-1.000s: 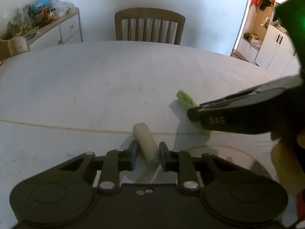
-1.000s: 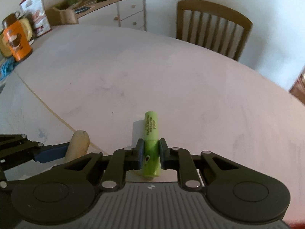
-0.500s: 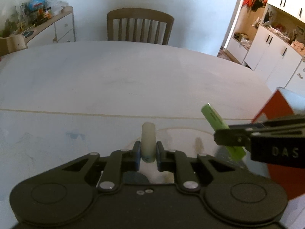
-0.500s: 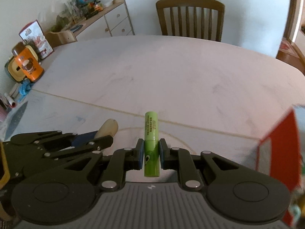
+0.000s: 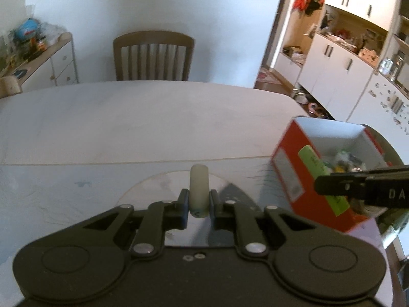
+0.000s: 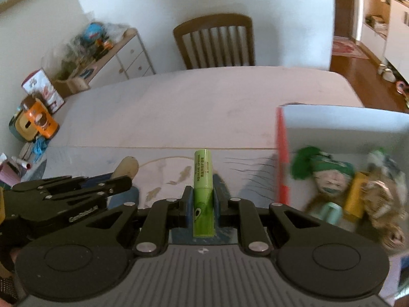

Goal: Organize objects
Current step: 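Grasp the beige roller with left tool while right tool grasps the green cylinder toy, then carry the beige roller with left tool while right tool carries the green cylinder to the shoebox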

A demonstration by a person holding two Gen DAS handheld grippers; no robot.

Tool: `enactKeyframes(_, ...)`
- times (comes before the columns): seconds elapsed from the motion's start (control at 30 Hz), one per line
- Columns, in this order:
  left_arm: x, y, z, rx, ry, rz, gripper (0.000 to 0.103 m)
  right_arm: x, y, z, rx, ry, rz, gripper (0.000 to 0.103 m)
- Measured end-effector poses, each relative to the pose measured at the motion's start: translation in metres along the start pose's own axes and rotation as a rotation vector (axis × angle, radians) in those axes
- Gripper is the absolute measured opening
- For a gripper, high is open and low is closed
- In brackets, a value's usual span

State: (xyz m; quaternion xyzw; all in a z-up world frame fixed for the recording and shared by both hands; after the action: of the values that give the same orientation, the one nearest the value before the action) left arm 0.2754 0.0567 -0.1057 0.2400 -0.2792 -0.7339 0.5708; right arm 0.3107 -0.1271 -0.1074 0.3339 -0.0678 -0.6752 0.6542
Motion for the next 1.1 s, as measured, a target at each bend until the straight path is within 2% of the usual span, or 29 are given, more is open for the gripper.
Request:
enactKeyframes(0.23,0.046,0.016,0.013,0.006,-0.049,-0.035,0.014,0.046,0.001,0.046,0.050,-0.015,-0.062,0.016)
enactKeyframes(0.53,0.115,0.030,0.020,0.020,-0.099,-0.094,0.014,0.112,0.000,0.077,0.100,-0.047,-0.137,0.016)
enactKeyframes(0.83,0.170,0.044,0.006,0.016,-0.116,-0.139,0.014,0.176,0.008,0.086,0.120,-0.077,-0.176,0.016)
enactKeyframes(1.1,0.203,0.054,-0.026,-0.016,-0.120,-0.162,0.014,0.217,0.019,0.075,0.109,-0.102,-0.179,0.016)
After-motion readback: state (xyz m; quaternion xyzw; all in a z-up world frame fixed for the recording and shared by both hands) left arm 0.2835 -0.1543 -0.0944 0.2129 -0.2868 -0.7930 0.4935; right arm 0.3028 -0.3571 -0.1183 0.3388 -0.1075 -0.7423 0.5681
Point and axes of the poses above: each gripper's, at about its wrist camera, not at the fingertips, and z roughly against the way its jaws point, x to its right, y to its top, the point moved 7 cm from there along -z, roughly the way its jaws point, and after that the axes turned 13 degrees about -z, right-handed, at the moved point
